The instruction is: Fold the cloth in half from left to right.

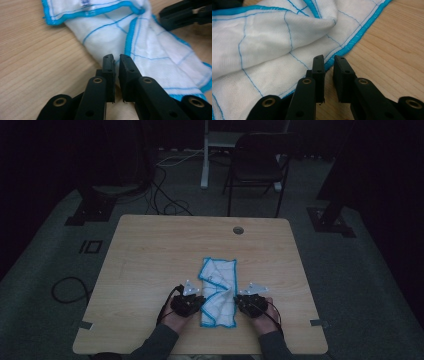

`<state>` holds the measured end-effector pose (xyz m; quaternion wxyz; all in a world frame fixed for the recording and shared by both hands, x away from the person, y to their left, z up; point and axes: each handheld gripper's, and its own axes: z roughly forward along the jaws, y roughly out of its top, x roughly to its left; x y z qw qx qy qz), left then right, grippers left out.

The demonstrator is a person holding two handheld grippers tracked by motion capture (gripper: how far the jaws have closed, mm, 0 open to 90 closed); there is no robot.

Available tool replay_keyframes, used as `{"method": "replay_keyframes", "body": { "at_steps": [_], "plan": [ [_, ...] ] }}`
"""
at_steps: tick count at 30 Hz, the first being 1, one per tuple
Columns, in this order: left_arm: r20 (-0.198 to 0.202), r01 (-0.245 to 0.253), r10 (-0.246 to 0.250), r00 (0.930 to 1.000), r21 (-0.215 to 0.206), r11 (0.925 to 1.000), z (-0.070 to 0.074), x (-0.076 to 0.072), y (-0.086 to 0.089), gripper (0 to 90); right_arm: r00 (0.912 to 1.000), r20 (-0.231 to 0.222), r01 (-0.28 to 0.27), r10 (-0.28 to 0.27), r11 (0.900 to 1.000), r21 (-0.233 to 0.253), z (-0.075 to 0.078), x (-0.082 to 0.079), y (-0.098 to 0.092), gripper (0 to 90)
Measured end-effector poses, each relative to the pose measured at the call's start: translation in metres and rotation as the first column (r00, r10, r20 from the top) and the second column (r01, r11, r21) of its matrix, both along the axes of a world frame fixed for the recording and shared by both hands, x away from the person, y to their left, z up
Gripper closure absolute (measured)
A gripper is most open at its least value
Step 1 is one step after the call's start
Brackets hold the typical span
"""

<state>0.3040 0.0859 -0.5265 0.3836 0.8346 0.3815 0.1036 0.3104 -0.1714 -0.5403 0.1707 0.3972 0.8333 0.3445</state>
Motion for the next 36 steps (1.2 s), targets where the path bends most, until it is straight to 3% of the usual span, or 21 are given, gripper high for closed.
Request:
{"method": "replay_keyframes", "body": {
  "at_steps": [8,16,25,30,36],
  "plan": [
    [0.01,0.096,-0.096,0.9953,-0.038,0.9946,0.006,-0.019,-0.018,79.1,1.0,0.001,0.008,-0.008,1.0,-0.002,0.0,0.0,0.0,77.7],
    [-0.005,0.177,-0.177,0.9842,-0.007,0.9842,-0.001,-0.028,-0.034,75.9,0.9992,0.012,0.039,-0.039,0.999,-0.015,0.001,0.002,-0.005,76.6],
    [-0.015,0.249,-0.249,0.9684,-0.001,0.9686,-0.007,-0.034,-0.05,73.0,0.9944,0.057,0.089,-0.089,0.996,0.015,0.013,0.006,-0.012,74.7],
    [-0.018,0.239,-0.239,0.9708,-0.013,0.9709,-0.01,-0.036,-0.048,72.4,0.9942,0.078,0.073,-0.075,0.997,0.029,0.021,0.012,-0.005,73.1],
    [0.012,0.19,-0.19,0.9818,-0.001,0.9819,-0.009,-0.037,-0.033,72.4,0.9949,0.101,-0.002,-0.003,0.999,0.047,0.027,0.022,0.018,70.3]
  ]
}}
